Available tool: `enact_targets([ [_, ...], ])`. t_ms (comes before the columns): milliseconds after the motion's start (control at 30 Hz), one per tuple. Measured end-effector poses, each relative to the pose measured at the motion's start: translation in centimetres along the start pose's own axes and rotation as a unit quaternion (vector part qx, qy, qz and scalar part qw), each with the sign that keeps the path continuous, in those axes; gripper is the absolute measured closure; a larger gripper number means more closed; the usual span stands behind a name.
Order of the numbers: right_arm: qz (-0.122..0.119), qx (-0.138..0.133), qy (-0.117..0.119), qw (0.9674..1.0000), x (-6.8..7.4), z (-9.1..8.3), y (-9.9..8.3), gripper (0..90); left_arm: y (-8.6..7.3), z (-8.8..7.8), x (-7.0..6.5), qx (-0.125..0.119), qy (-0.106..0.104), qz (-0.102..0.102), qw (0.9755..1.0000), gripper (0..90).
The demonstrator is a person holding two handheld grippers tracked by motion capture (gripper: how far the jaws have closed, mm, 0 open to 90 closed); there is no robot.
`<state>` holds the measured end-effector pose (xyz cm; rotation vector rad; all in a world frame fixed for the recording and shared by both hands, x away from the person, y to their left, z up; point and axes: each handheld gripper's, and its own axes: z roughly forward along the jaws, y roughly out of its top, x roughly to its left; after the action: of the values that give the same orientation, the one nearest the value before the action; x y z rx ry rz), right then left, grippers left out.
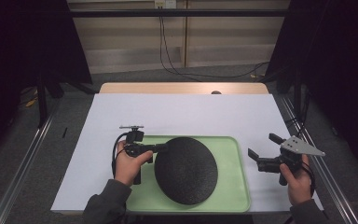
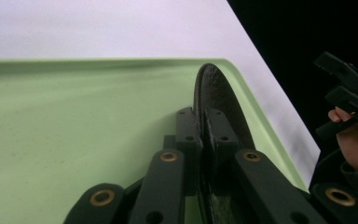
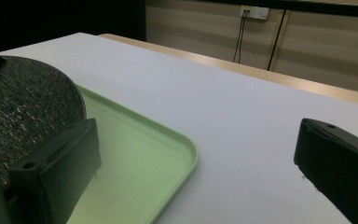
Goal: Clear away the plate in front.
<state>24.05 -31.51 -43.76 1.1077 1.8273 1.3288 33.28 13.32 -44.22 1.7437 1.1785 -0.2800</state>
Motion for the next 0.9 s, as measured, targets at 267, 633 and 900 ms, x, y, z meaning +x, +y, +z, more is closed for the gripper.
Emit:
enact_targets([
  [267,-0.002,0.003,0.004,1.0000,0.1,0.1,0.0,0.0,-0.4,0.4,0.8,-0.003,0.018,0.001,0.9998,82.8],
  [633,-0.005,0.004,0.008,1.0000,0.1,0.1,0.0,0.0,-0.7,0.6,1.3,-0.001,0.030,-0.001,0.9995,80.8],
  [900,-0.007,0.003,0.008,0.9999,0.2,0.2,0.0,0.0,-1.0,0.7,1.5,0.001,0.037,-0.004,0.9993,79.7],
])
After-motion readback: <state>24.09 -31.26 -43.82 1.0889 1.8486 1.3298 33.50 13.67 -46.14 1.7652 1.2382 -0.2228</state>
